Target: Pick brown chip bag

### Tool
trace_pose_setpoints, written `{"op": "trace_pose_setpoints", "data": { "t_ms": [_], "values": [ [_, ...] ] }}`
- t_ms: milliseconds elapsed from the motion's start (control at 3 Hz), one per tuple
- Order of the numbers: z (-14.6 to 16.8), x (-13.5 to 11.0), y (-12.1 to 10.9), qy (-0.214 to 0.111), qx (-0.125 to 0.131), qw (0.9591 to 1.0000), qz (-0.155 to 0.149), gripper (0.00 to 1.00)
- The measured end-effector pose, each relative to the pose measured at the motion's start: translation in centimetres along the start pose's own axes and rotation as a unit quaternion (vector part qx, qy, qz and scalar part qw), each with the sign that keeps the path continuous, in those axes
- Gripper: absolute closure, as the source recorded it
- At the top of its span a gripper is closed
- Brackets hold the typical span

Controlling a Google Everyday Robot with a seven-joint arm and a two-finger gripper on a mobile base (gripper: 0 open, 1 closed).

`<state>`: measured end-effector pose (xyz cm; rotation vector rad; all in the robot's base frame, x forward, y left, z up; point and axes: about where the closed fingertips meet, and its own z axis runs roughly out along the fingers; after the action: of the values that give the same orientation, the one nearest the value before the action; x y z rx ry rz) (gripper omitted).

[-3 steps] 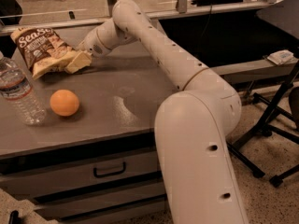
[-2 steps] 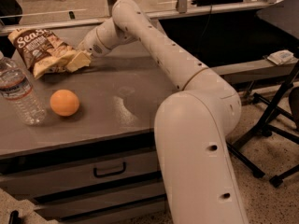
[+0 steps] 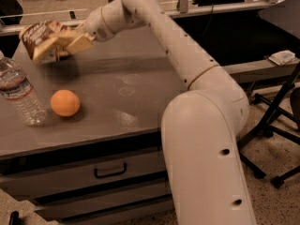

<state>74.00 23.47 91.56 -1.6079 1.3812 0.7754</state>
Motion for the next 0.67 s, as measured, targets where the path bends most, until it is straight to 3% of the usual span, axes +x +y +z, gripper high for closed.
{"op": "trace_pose_setpoints", "data": {
  "t_ms": [333, 667],
  "values": [
    [-7.1, -9.6, 0.9, -0.048, -0.007, 0.9935, -0.103, 1.0],
    [-11.4, -15.2, 1.5, -0.062, 0.005, 0.9847, -0.162, 1.0]
  ]
}}
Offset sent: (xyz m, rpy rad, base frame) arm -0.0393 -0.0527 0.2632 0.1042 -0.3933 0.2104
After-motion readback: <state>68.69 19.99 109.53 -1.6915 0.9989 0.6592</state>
